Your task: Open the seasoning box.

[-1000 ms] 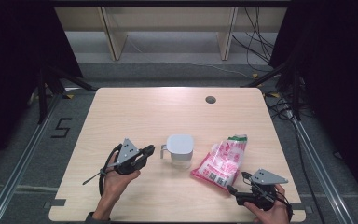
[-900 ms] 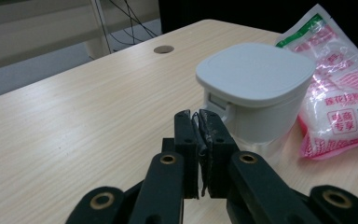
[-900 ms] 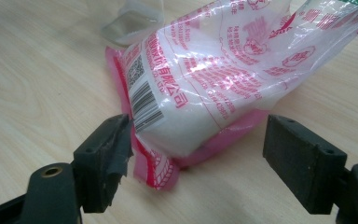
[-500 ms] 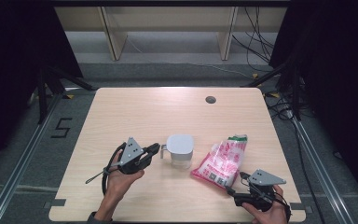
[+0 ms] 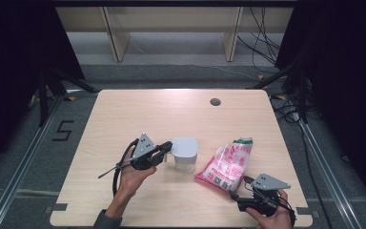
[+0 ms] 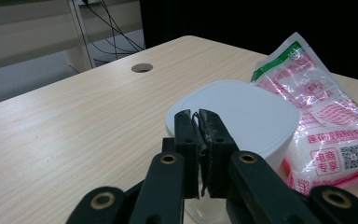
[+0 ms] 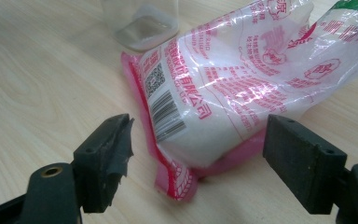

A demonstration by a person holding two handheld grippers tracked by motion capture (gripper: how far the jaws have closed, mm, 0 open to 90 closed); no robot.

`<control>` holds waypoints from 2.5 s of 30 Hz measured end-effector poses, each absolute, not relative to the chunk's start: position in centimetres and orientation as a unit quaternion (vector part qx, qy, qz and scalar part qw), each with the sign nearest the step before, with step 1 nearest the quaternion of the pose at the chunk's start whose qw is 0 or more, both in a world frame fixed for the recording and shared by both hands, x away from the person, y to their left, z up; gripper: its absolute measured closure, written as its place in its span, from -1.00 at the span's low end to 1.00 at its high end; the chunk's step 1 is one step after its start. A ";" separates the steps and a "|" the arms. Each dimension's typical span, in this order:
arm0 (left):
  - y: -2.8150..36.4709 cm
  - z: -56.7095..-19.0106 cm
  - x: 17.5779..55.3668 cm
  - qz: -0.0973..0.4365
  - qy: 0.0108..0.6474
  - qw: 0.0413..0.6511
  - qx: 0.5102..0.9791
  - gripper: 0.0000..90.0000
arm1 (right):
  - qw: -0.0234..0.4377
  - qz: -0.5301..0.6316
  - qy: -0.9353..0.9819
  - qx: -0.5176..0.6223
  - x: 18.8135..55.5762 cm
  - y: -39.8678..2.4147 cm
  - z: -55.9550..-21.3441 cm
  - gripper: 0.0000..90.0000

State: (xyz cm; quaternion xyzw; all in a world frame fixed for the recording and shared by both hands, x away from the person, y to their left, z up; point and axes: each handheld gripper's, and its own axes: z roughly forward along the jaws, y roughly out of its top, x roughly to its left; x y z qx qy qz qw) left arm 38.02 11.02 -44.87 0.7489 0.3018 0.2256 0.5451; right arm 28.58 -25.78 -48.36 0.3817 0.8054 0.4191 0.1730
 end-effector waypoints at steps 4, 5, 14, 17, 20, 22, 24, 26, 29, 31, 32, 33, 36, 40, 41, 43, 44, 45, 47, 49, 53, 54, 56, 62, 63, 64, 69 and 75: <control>10.9 -44.9 38.4 0.231 0.303 0.544 0.748 0.90 | 0.179 0.414 0.808 0.380 28.5 -25.8 -48.3 -0.46; 10.9 -44.9 38.4 0.232 0.304 0.542 0.749 0.90 | 0.184 0.414 0.808 0.376 28.6 -25.8 -48.3 -0.46; 11.0 -45.0 38.5 0.224 0.308 0.547 0.745 0.88 | 0.180 0.426 0.801 0.379 28.4 -25.1 -48.2 -0.60; 11.2 -44.9 38.5 0.228 0.304 0.542 0.749 0.88 | 0.195 0.435 0.797 0.371 28.5 -24.8 -48.0 -0.59; 11.2 -44.9 38.5 0.227 0.303 0.542 0.750 0.88 | 0.190 0.445 0.804 0.347 29.1 -24.1 -47.8 -0.36; 11.1 -45.0 38.5 0.226 0.309 0.547 0.744 0.88 | 0.189 0.435 0.812 0.339 29.6 -23.4 -47.6 -0.27; 11.2 -45.0 38.5 0.227 0.308 0.546 0.745 0.88 | 0.194 0.432 0.818 0.326 30.5 -22.8 -47.6 -0.09; 11.2 -45.0 38.5 0.225 0.308 0.548 0.744 0.88 | 0.178 0.435 0.823 0.318 31.4 -22.2 -47.5 0.06; 11.2 -45.0 38.5 0.227 0.308 0.547 0.744 0.88 | 0.182 0.442 0.823 0.307 32.4 -21.4 -47.2 0.26; 11.2 -45.0 38.5 0.225 0.309 0.548 0.744 0.88 | 0.189 0.453 0.817 0.304 32.8 -20.9 -46.8 0.45; 11.2 -45.1 38.5 0.221 0.309 0.551 0.743 0.88 | 0.180 0.457 0.813 0.314 32.8 -20.6 -46.6 0.51; 11.3 -45.1 38.5 0.219 0.315 0.552 0.741 0.88 | 0.183 0.460 0.813 0.307 33.1 -20.4 -46.4 0.59; 11.3 -45.1 38.5 0.221 0.313 0.550 0.742 0.88 | 0.190 0.464 0.811 0.301 33.8 -19.6 -46.0 0.72; 11.5 -45.1 38.6 0.221 0.313 0.548 0.743 0.87 | 0.191 0.467 0.815 0.284 34.8 -18.5 -45.7 0.89; 11.5 -45.1 38.6 0.220 0.316 0.547 0.743 0.87 | 0.196 0.466 0.815 0.282 35.0 -18.3 -45.6 0.93; 11.5 -45.2 38.7 0.220 0.316 0.552 0.740 0.87 | 0.201 0.473 0.813 0.273 35.2 -17.8 -45.4 1.00; 11.6 -45.2 38.7 0.220 0.318 0.552 0.739 0.87 | 0.202 0.467 0.817 0.272 35.3 -17.6 -45.2 1.00; 11.6 -45.2 38.7 0.221 0.320 0.549 0.740 0.87 | 0.205 0.469 0.817 0.267 35.5 -17.3 -45.2 1.00; 11.7 -45.2 38.8 0.222 0.318 0.547 0.742 0.87 | 0.199 0.469 0.815 0.277 35.7 -17.0 -45.2 1.00; 11.7 -45.3 38.8 0.220 0.318 0.550 0.740 0.87 | 0.203 0.472 0.815 0.267 36.2 -16.9 -45.0 1.00; 11.8 -45.3 38.9 0.216 0.320 0.552 0.739 0.87 | 0.192 0.481 0.813 0.268 36.6 -16.5 -44.7 1.00; 11.8 -45.3 38.9 0.216 0.320 0.552 0.739 0.87 | 0.189 0.483 0.810 0.274 36.5 -16.4 -44.7 1.00; 11.9 -45.3 38.9 0.217 0.318 0.551 0.740 0.86 | 0.197 0.484 0.811 0.262 36.7 -16.2 -44.7 1.00; 12.0 -45.4 38.9 0.214 0.320 0.552 0.740 0.85 | 0.195 0.487 0.814 0.251 36.9 -15.7 -44.2 1.00; 12.1 -45.4 38.9 0.216 0.320 0.551 0.740 0.83 | 0.197 0.487 0.808 0.265 36.8 -15.6 -44.1 1.00; 12.1 -45.4 38.9 0.216 0.320 0.549 0.742 0.82 | 0.193 0.490 0.807 0.266 36.8 -15.4 -44.1 1.00; 12.6 -45.3 38.9 0.210 0.327 0.557 0.734 0.67 | 0.193 0.492 0.810 0.255 37.0 -15.1 -44.0 1.00; 13.8 -45.1 38.3 0.205 0.313 0.556 0.742 0.35 | 0.188 0.491 0.812 0.253 37.0 -15.0 -43.6 1.00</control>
